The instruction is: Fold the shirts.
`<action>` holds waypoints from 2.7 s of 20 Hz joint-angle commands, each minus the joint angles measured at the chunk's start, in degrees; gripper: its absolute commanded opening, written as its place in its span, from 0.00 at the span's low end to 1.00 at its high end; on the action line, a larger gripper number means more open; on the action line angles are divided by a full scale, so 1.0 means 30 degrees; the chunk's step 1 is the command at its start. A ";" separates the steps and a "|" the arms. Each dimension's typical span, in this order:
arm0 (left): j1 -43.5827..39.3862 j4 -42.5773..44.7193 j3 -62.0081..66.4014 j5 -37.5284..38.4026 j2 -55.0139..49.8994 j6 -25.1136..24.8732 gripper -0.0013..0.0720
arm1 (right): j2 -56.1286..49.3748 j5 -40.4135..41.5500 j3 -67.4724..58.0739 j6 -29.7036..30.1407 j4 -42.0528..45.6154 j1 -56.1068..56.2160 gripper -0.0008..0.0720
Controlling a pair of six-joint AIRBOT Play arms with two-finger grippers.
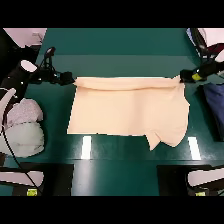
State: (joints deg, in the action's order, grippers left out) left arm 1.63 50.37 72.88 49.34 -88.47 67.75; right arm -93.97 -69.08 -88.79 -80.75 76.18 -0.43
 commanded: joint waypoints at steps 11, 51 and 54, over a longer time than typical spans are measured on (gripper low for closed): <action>0.3249 0.0947 -0.1348 0.7490 0.2827 0.0743 0.76 | 0.5085 -0.5391 0.5515 0.1282 -0.3730 -0.3468 0.62; 0.1668 -0.0823 -1.0287 0.6222 0.7213 -0.0240 0.05 | 1.2823 -0.3111 2.1383 0.0474 -0.5064 -0.8859 0.63; 0.1668 -0.0860 -1.0287 0.6229 0.7213 -0.0233 0.05 | 1.2823 -0.2419 2.1886 0.0561 -0.5632 -0.8801 0.62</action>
State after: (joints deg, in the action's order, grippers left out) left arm 6.68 48.01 41.85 68.01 -66.87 67.07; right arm -55.55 -79.42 -25.78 -79.61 62.33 -26.74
